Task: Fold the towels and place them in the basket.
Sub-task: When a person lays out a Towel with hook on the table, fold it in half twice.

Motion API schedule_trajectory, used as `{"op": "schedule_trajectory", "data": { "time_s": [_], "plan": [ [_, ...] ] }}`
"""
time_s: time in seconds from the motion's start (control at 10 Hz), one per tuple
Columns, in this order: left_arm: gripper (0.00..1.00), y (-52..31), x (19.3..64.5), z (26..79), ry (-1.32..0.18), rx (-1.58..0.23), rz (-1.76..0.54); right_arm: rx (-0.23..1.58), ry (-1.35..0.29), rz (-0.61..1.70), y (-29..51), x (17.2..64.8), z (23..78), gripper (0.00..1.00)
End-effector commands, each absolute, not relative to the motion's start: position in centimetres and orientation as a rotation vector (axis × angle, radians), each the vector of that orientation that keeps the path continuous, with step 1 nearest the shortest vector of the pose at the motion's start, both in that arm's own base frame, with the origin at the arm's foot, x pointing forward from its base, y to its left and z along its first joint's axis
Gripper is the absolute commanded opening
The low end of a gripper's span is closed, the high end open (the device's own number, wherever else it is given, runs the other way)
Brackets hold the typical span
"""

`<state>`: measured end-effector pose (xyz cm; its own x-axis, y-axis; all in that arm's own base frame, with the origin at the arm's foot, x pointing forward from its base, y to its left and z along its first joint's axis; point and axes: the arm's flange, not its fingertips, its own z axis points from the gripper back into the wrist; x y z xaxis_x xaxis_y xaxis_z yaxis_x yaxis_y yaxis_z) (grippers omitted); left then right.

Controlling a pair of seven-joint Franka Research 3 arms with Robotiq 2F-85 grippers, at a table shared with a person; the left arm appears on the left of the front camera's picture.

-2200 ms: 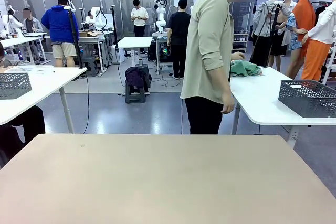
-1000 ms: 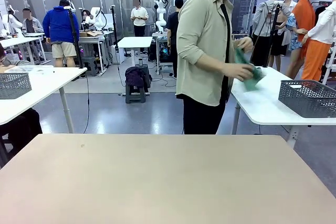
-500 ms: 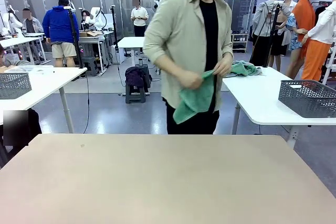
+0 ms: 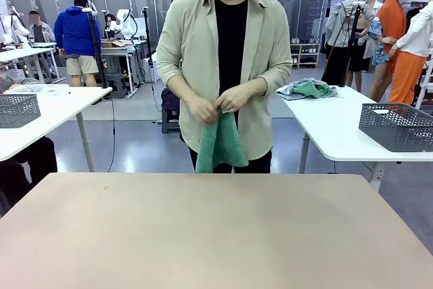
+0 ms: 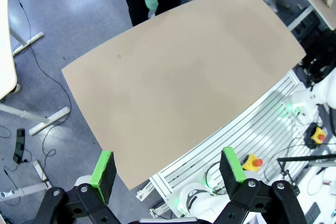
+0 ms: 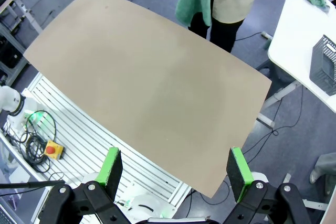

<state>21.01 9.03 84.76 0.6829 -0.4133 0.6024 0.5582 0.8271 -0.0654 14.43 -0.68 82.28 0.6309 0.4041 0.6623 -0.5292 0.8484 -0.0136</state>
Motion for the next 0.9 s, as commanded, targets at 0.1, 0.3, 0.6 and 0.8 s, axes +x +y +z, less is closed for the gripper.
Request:
{"op": "schedule_trajectory", "data": {
  "time_s": [0.1,0.3,0.6,0.8],
  "plan": [
    [1.0,9.0,20.93,84.82,-0.612,-0.253,-0.555,0.189,-0.711,0.537,-0.74,14.32,82.3,1.0],
    [1.0,9.0,20.93,84.82,-0.612,-0.253,-0.555,0.189,-0.711,0.537,-0.74,14.32,82.3,1.0],
    [1.0,9.0,20.93,84.82,-0.612,-0.253,-0.555,0.189,-0.711,0.537,-0.74,14.32,82.3,1.0],
    [1.0,9.0,20.93,84.82,-0.612,-0.253,-0.555,0.189,-0.711,0.537,-0.74,14.32,82.3,1.0]
  ]
}}
